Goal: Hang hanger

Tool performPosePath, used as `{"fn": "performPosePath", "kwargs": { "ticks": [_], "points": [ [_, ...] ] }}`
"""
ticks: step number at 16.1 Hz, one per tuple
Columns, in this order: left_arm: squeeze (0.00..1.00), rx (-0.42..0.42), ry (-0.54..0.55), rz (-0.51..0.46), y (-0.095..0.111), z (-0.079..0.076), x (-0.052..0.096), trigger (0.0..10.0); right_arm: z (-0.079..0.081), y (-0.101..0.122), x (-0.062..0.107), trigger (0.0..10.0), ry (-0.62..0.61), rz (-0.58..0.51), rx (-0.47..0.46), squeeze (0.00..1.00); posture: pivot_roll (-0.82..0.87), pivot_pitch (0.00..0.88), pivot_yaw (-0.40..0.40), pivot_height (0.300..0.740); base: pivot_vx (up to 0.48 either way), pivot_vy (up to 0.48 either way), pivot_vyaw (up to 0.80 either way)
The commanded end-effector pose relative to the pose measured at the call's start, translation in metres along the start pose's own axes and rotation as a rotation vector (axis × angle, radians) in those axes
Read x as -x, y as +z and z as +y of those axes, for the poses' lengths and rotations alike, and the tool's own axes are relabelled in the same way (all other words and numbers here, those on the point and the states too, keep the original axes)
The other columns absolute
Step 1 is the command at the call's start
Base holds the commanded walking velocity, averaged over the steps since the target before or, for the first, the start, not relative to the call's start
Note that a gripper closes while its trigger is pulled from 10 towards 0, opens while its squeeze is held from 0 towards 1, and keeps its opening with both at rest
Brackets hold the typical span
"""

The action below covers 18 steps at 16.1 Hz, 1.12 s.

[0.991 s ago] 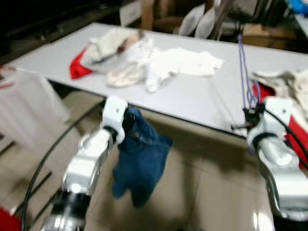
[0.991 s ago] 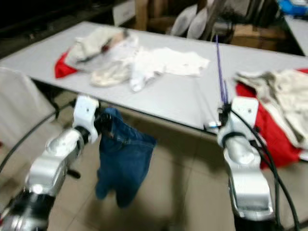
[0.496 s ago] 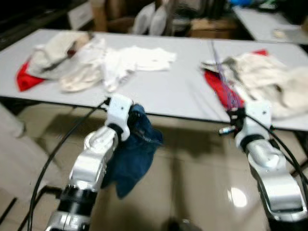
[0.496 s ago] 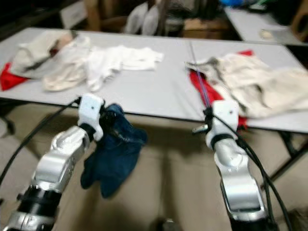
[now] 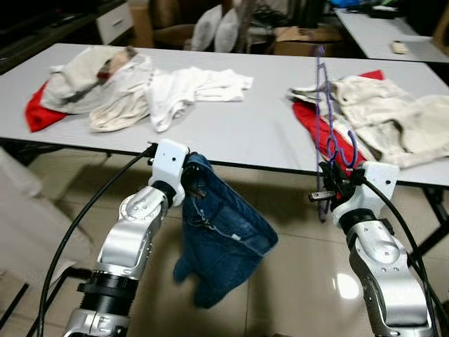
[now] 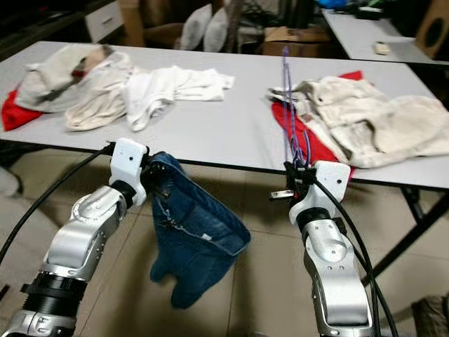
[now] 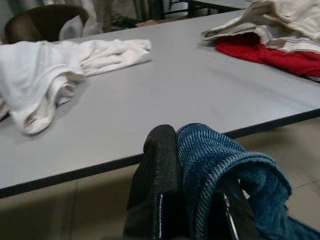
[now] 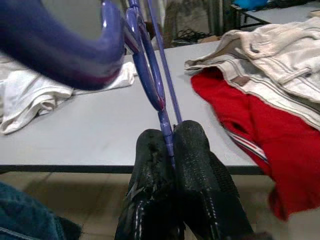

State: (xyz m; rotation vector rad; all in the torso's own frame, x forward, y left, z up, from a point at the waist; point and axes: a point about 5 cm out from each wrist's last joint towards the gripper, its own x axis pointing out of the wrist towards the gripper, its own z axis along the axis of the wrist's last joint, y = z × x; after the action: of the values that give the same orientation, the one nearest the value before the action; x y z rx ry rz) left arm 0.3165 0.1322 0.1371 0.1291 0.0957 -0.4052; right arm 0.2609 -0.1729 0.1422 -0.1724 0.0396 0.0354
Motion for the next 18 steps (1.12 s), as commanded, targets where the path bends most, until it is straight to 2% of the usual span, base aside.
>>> {"fn": "performPosePath", "kwargs": {
  "ticks": [1,3,9,12,14,18],
  "points": [
    [0.00,-0.009,0.007,-0.011,0.001,0.004,0.001,10.0,-0.003,-0.001,0.001,10.0,-0.008,0.001,0.024,0.00,-0.11,0.000,0.039,0.740,0.000,0.000,0.00],
    [0.00,-0.015,0.010,-0.009,0.000,0.004,0.000,10.0,-0.007,-0.002,0.000,10.0,-0.016,-0.020,0.065,0.00,-0.11,0.000,0.039,0.740,0.000,0.000,0.00],
    [0.00,-0.016,0.010,-0.007,-0.002,0.003,0.003,10.0,-0.003,-0.014,0.002,10.0,-0.014,-0.015,-0.001,0.00,-0.10,0.000,0.026,0.740,0.000,0.000,0.00],
    [0.00,-0.005,0.005,-0.027,0.001,0.001,0.002,10.0,-0.004,-0.016,0.003,10.0,-0.013,-0.007,0.017,0.00,-0.10,0.000,0.026,0.740,0.000,0.000,0.00],
    [0.00,0.010,0.003,-0.051,0.004,-0.001,0.001,10.0,-0.004,-0.016,0.002,10.0,0.009,-0.010,0.065,0.00,-0.10,0.000,0.024,0.740,0.000,0.000,0.00],
    [0.00,-0.009,0.005,-0.070,0.006,-0.003,0.001,10.0,-0.004,-0.011,0.001,10.0,0.022,-0.012,0.060,0.00,-0.10,0.000,0.021,0.740,0.000,0.000,-0.17]
  ]
}}
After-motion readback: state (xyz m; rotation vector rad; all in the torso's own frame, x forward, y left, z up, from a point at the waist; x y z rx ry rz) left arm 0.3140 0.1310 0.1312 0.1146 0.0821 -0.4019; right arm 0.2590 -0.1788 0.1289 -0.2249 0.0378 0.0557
